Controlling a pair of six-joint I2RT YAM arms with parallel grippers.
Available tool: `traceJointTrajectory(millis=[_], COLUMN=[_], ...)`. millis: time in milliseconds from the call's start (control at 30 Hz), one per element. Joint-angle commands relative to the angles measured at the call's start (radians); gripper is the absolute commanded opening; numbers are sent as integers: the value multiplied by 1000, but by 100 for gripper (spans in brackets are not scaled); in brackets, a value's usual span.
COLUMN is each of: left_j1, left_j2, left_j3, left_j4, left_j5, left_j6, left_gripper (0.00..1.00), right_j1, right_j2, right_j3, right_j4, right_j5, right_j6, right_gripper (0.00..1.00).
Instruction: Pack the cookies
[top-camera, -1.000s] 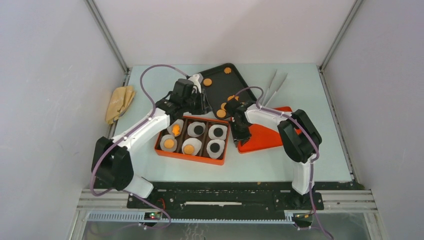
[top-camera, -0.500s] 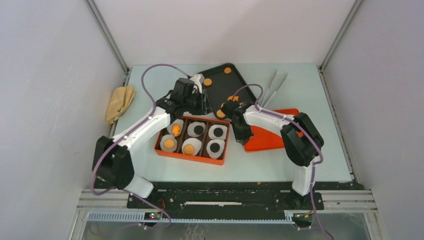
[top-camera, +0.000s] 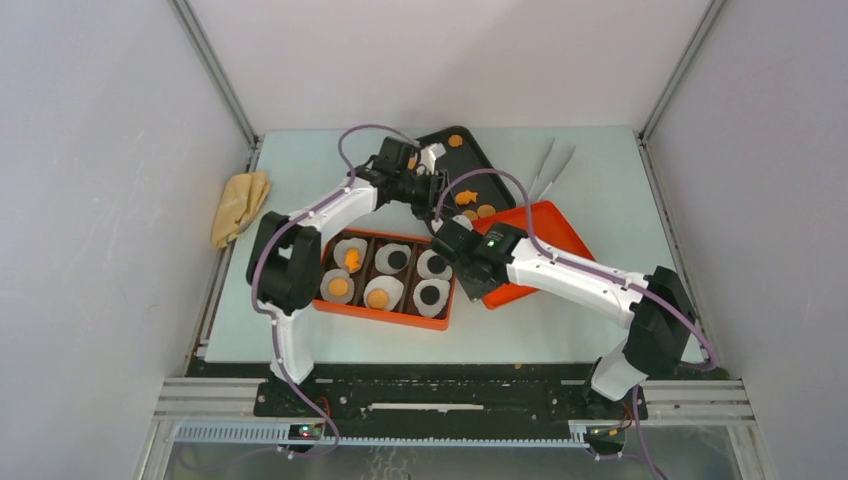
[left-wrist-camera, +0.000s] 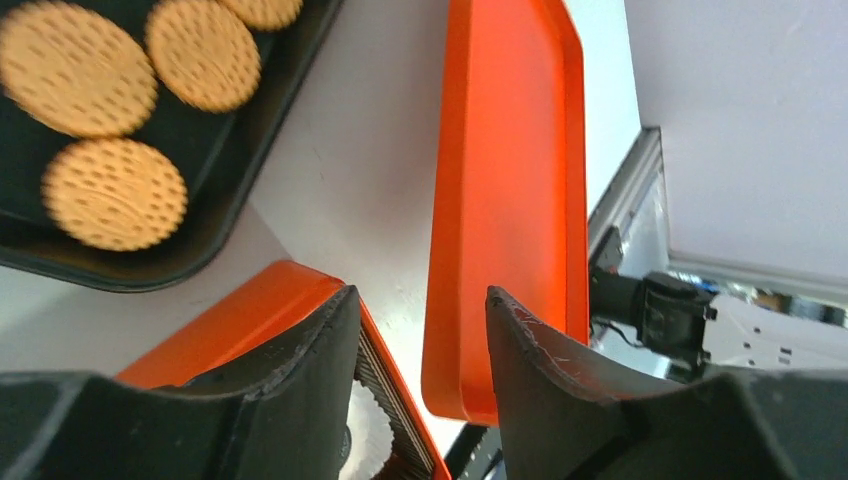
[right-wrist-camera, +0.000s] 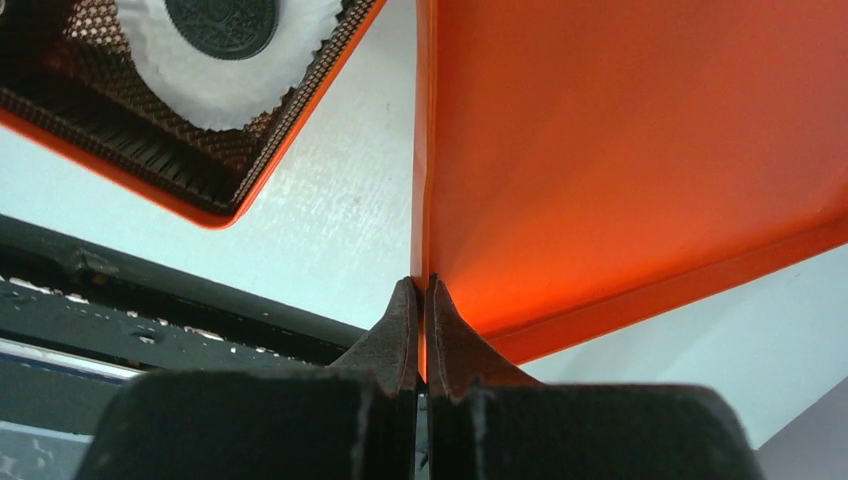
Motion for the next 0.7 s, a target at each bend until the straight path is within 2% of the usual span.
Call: traceJointTrajectory(millis=[0,200,400,500,567,667], left_j1=[-29,-41,-67,-79,-80,-80], left_j2=[13,-2,16,19,8,-23], left_j3=[-28,-128,-151,-160,-166,-163], left_j4=[31,78,162,198,227,232], left_j5=[185,201,247,235,229,203], left_j6=[-9,-11,-59,-99,-130,-148], left_gripper=[55,56,54,39,27,18], right_j1=[35,42,46,55,80,130], right_j2=[-58,-84,-91,-75,-62,-45], right_j3=[-2,2,39,77,100,121], right_j4=[7,29,52,25,-3,-42], right_j5=[87,45,36,55,121,269], right_j6=[-64,-97,-129,-124,-98,-66], right_gripper=[0,0,0,0,0,12])
